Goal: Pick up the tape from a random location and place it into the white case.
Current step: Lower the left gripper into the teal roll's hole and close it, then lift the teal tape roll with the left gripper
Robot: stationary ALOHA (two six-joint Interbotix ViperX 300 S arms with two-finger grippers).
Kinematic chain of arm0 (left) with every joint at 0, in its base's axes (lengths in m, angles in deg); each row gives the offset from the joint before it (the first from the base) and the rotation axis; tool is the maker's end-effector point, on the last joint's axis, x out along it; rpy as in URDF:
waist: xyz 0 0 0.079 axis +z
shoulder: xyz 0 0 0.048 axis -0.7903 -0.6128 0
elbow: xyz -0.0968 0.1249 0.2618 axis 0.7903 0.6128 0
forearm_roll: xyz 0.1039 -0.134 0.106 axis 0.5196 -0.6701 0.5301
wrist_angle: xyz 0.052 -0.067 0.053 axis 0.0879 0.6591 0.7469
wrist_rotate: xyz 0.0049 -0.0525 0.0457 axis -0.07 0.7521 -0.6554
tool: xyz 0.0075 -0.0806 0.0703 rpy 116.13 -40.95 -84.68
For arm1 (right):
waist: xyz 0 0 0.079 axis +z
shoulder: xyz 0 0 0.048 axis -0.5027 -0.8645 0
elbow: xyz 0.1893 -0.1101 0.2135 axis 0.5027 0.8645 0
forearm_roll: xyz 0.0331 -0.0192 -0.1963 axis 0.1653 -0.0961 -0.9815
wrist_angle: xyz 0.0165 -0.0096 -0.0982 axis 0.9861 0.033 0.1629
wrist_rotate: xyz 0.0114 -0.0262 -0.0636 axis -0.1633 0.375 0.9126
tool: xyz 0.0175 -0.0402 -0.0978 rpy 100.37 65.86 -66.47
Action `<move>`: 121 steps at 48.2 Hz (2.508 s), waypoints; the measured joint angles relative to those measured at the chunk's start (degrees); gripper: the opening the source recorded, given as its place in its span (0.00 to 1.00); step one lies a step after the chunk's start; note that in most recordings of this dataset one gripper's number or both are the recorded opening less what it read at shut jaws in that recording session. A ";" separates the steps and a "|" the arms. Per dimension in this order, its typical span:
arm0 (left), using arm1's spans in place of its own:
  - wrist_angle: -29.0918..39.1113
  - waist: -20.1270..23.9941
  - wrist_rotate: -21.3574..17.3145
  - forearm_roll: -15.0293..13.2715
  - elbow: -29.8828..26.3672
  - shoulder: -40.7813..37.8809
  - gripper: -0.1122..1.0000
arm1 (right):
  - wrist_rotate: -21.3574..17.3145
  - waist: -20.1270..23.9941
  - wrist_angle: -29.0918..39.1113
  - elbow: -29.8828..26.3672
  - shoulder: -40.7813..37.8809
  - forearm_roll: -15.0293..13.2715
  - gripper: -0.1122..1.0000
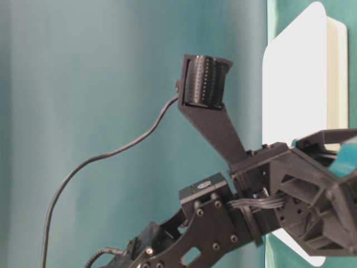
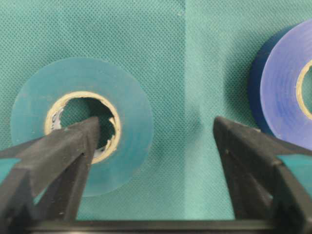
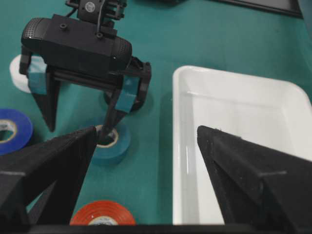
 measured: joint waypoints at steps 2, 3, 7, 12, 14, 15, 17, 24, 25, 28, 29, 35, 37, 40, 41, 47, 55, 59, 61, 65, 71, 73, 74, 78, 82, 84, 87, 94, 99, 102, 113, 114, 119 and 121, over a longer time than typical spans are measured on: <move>0.00 0.09 0.00 0.00 -0.09 0.00 0.71 | 0.00 0.00 0.00 0.00 0.09 0.00 0.93; 0.00 0.18 -0.09 0.00 0.00 0.00 0.66 | 0.00 0.00 0.09 0.00 0.09 0.00 0.93; 0.26 0.44 -0.09 0.00 -0.09 0.00 0.45 | 0.00 0.00 0.09 0.00 0.00 0.00 0.93; 1.85 0.44 0.09 0.00 -0.09 0.00 0.29 | 0.00 0.00 0.09 0.00 0.00 0.00 0.93; 2.46 0.35 0.00 0.00 -0.09 0.00 0.29 | 0.00 0.00 0.09 0.00 0.00 0.00 0.93; 2.64 0.44 0.00 0.09 -0.09 0.00 0.29 | 0.00 0.00 0.00 0.00 0.09 0.00 0.93; 2.90 0.44 0.00 0.00 -0.26 0.00 0.29 | 0.00 0.00 0.09 0.00 0.00 0.00 0.93; 3.08 0.44 0.00 0.00 -0.62 0.00 0.29 | 0.00 0.00 0.00 0.00 0.00 0.00 0.93; 3.08 0.44 0.00 0.09 -0.70 0.00 0.29 | 0.00 0.00 0.09 0.00 0.09 0.00 0.93; 3.16 0.35 0.00 0.09 -0.70 0.00 0.29 | 0.00 0.00 0.09 0.00 0.09 0.00 0.93; 3.16 0.44 -0.09 0.00 -0.70 0.00 0.29 | 0.09 0.00 0.00 0.00 0.00 0.00 0.93; 3.25 0.44 -0.18 0.00 -0.97 0.00 0.29 | 0.00 0.00 0.09 0.00 0.00 0.09 0.93; 3.25 0.44 -0.18 0.00 -0.97 0.09 0.29 | 0.00 0.00 0.09 0.00 0.00 0.00 0.93; 3.34 0.44 -0.18 0.00 -1.05 0.53 0.29 | 0.00 0.00 0.18 0.00 0.00 0.00 0.93; 3.43 0.44 -0.18 0.00 -1.05 0.79 0.29 | 0.00 0.00 0.18 0.00 0.09 0.00 0.93; 4.31 0.44 -0.18 0.09 -1.14 3.25 0.29 | 0.00 0.00 0.18 0.00 0.09 0.00 0.93; 8.17 0.44 -0.18 0.00 -1.93 7.73 0.29 | 0.00 0.00 0.26 0.00 0.09 0.00 0.93; 10.90 0.44 -0.18 0.09 -2.64 10.02 0.29 | 0.09 0.00 0.35 0.00 0.00 0.00 0.93; 12.13 0.44 -0.18 0.09 -3.08 11.07 0.29 | 0.09 0.00 0.26 0.00 0.00 0.00 0.93; 14.68 0.44 -0.35 0.09 -4.13 13.01 0.29 | 0.09 0.00 0.35 0.00 0.00 0.00 0.93; 18.63 0.44 -0.44 0.26 -6.06 15.38 0.29 | 0.09 0.00 0.35 0.00 0.00 0.00 0.93; 19.86 0.44 -0.44 0.35 -6.68 16.00 0.29 | 0.09 0.00 0.35 0.00 0.00 0.00 0.93; 20.48 0.44 -0.44 0.35 -7.03 16.26 0.29 | 0.09 0.00 0.35 0.00 0.00 0.00 0.93; 22.76 0.44 -0.44 0.44 -8.53 17.58 0.29 | 0.09 0.00 0.35 0.00 0.00 0.00 0.93; 25.31 0.44 -0.79 0.53 -10.11 18.90 0.29 | 0.09 0.00 0.35 0.00 0.00 0.00 0.93; 26.54 0.44 -1.14 0.53 -11.07 19.51 0.29 | 0.09 0.00 0.35 0.00 0.09 0.00 0.93; 28.13 0.44 -1.76 0.62 -12.30 20.39 0.29 | 0.09 0.00 0.35 0.00 0.00 0.00 0.93; 30.76 0.44 -2.81 0.62 -14.59 21.71 0.29 | 0.09 0.00 0.53 0.00 0.00 0.00 0.93; 31.73 0.44 -2.99 0.62 -15.56 21.88 0.29 | 0.09 0.00 0.62 0.00 0.09 0.00 0.93; 31.90 0.44 -2.99 0.70 -15.64 21.88 0.29 | 0.09 0.00 0.62 0.00 0.00 0.00 0.93; 31.99 0.44 -2.99 0.79 -15.64 21.88 0.29 | 0.09 0.00 0.70 0.00 0.00 0.00 0.93; 31.99 0.44 -2.99 0.70 -15.73 21.88 0.29 | 0.09 0.00 0.79 0.00 0.00 0.00 0.93; 31.99 0.44 -2.99 0.79 -15.64 21.88 0.29 | 0.09 0.00 0.97 0.00 0.00 0.00 0.93; 31.99 0.44 -2.99 0.79 -15.64 21.88 0.29 | 0.09 0.00 1.05 0.00 0.00 0.00 0.93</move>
